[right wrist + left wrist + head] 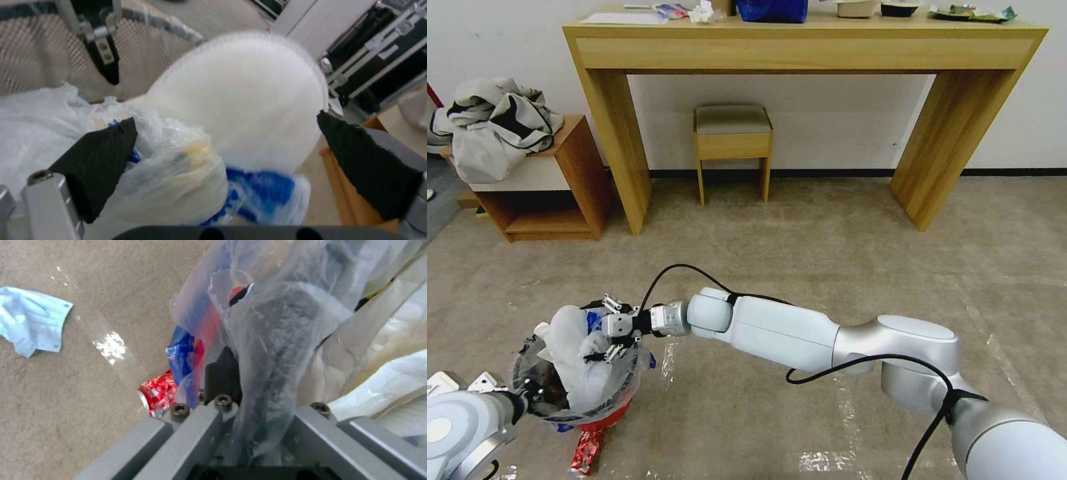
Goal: Pick up the trash bin and place the garbage on the floor into it.
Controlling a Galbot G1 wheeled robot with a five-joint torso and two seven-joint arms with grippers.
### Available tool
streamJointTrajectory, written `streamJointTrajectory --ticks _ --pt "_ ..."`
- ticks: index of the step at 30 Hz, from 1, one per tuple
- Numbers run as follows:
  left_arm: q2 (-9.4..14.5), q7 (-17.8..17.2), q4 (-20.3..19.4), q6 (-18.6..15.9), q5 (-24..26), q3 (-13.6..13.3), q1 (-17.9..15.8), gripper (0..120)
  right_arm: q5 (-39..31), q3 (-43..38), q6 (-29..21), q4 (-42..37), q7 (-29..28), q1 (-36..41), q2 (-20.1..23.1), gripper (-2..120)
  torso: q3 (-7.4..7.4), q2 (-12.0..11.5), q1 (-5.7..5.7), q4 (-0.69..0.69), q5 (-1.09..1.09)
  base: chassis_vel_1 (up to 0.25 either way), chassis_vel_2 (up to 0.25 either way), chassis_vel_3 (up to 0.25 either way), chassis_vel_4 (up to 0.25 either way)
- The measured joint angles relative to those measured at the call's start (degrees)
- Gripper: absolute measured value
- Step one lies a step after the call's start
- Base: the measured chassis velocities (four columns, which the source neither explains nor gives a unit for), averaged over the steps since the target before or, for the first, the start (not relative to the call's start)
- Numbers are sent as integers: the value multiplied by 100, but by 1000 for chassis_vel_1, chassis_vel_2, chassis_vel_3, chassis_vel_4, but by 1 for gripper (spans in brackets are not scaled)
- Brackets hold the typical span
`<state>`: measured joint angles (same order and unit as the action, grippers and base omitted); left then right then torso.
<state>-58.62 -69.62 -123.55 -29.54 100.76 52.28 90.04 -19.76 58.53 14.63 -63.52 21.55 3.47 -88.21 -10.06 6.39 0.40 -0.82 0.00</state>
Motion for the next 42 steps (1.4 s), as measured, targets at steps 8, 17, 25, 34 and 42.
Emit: streamJointTrajectory --ticks 8,17,25,34,42 --pt "-8 8 8 -5 -16 -12 -9 0 -1039 215 -248 -158 -100 -229 -67 100 0 0 0 0 0 0 0 0 0" --pt "-7 11 -16 -6 -17 -12 -5 0 -2435 506 -1281 -1090 -1312 -350 218 100 0 0 0 -1 1 0 0 0 0" --pt "-38 14 -103 -6 -48 -22 26 0 -2558 534 -1931 -1272 -2441 -443 130 100 1 0 0 1 0 0 0 0 0" --pt "-66 14 -170 -6 -55 27 104 0 -1264 380 -1377 -693 -2234 -383 -81 100 0 0 0 0 -1 0 0 0 0" --pt "-66 15 -196 -6 -52 41 115 0 -54 94 -211 -139 -1446 -177 -214 100 0 0 0 -1 0 0 0 0 0"
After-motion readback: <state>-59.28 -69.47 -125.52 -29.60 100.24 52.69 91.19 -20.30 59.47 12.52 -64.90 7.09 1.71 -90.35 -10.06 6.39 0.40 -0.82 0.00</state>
